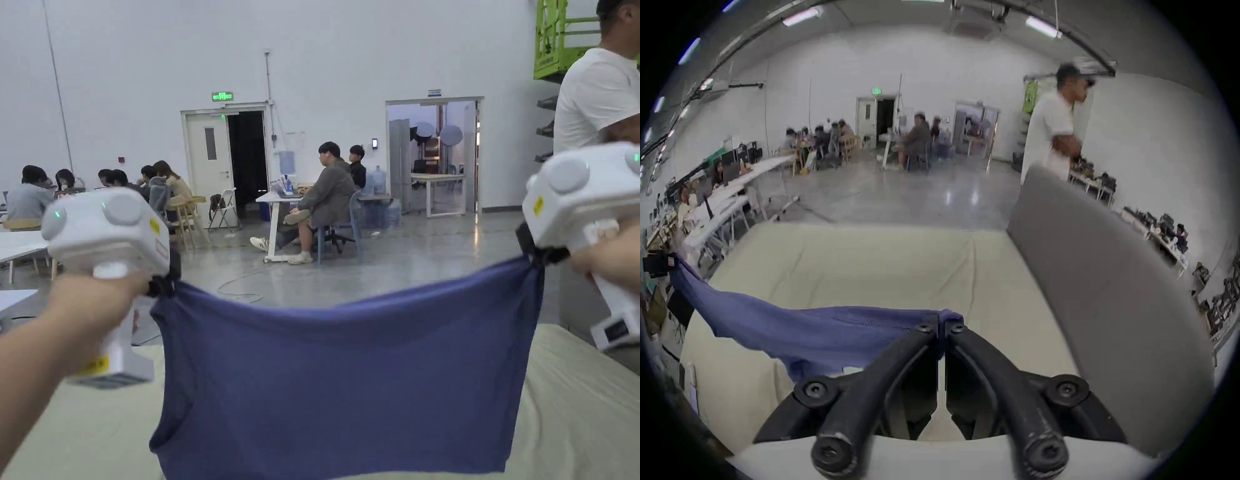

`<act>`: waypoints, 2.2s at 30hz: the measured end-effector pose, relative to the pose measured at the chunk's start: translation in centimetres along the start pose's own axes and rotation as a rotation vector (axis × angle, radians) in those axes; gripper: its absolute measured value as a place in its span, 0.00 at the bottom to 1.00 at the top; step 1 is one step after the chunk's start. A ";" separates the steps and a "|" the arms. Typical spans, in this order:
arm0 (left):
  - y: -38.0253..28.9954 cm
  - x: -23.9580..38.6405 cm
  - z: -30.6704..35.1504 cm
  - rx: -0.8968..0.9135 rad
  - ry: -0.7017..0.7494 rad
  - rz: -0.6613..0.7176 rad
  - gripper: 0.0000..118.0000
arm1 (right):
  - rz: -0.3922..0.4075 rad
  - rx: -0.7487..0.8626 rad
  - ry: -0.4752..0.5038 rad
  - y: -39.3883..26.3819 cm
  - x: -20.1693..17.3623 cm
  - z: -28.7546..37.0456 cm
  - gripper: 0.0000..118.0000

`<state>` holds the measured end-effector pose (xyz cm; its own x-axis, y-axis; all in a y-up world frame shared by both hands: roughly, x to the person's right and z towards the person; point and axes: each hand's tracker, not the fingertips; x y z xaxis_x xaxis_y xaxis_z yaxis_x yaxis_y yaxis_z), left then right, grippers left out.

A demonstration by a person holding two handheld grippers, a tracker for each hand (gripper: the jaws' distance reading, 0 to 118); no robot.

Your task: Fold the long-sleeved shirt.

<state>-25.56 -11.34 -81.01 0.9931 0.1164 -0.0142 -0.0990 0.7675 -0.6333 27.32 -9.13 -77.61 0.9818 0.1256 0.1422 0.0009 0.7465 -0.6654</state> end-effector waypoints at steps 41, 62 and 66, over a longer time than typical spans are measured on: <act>-53.2 -12.0 13.0 -0.638 -0.125 0.038 0.00 | 0.201 -0.501 0.248 -59.5 3.1 9.7 0.00; -51.7 -11.8 17.8 -0.355 -0.255 0.322 1.00 | 0.195 -0.449 0.259 -54.4 3.6 12.2 0.87; -51.1 -9.0 19.7 -0.416 -0.207 0.170 0.67 | 0.173 -0.356 0.251 -51.0 2.8 15.7 0.87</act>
<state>-30.69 -39.16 -33.30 0.9276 0.3731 -0.0170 -0.1833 0.4153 -0.8910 27.08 -36.63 -31.78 0.9888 0.0334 -0.1457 -0.1449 0.4522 -0.8801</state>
